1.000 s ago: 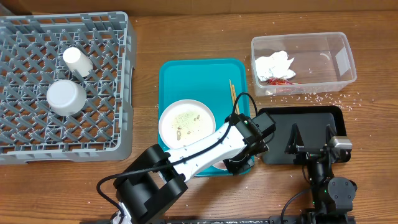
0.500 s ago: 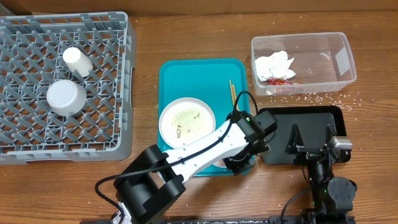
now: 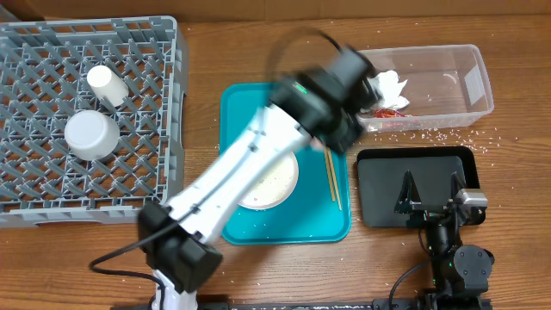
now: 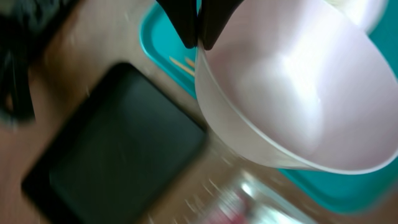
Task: Sort waste into correct bins and load items into the dishwasher
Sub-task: 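Carry the small plate with left gripper into the rack, release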
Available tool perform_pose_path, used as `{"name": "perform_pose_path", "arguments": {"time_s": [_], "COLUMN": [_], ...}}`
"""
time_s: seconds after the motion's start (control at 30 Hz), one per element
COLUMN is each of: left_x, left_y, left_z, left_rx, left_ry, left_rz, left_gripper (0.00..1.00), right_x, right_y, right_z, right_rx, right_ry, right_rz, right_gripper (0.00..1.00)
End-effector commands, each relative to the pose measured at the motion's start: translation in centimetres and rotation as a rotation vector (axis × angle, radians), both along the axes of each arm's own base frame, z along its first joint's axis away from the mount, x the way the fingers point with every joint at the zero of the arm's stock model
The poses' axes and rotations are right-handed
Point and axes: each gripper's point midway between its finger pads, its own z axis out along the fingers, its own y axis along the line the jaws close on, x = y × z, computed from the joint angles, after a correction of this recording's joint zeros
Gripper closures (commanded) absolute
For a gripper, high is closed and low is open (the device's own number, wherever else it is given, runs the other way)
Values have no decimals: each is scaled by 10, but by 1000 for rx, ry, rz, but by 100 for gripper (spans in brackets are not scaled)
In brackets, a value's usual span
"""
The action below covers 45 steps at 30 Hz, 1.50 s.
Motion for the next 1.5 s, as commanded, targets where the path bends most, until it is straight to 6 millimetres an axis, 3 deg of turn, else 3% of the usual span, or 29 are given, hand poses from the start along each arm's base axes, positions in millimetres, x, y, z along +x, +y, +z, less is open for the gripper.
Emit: {"name": "perform_pose_path", "arguments": {"time_s": [0.0, 0.1, 0.23, 0.37, 0.5, 0.57, 0.7, 0.87, 1.1, 1.2, 1.47], "left_x": [65, 118, 180, 218, 239, 252, 274, 277, 263, 261, 265], "left_y": [51, 97, 177, 242, 284, 312, 385, 466, 524, 542, 545], "left_z": [48, 73, 97, 117, 133, 131, 107, 77, 74, 57, 18], "left_rx": [-122, -215, -302, -408, -586, -636, -734, -801, -917, -935, -967], "left_ry": [-107, -209, -340, -435, -483, -508, -459, -418, -452, -420, -351], "left_rz": [171, 285, 499, 613, 546, 554, 763, 922, 848, 893, 857], "left_gripper": [96, 96, 96, 96, 96, 96, 96, 96, 96, 96, 96], "right_x": [0, 0, 0, 0, 0, 0, 0, 0, 0, 0, 0], "right_y": [1, 1, 1, 1, 1, 1, 1, 1, 1, 1, 1], "right_z": [-2, -2, -2, -2, -2, -2, -2, -2, -2, -2, -2], "right_rx": [-7, -7, -7, -7, -7, -7, -7, -7, -7, -7, -7], "right_ry": [-4, -4, -4, -4, -4, -4, -4, -4, -4, -4, -4], "right_rz": [6, 6, 6, 6, 6, 6, 6, 6, 6, 6, 6], "right_gripper": [0, 0, 0, 0, 0, 0, 0, 0, 0, 0, 0]}}
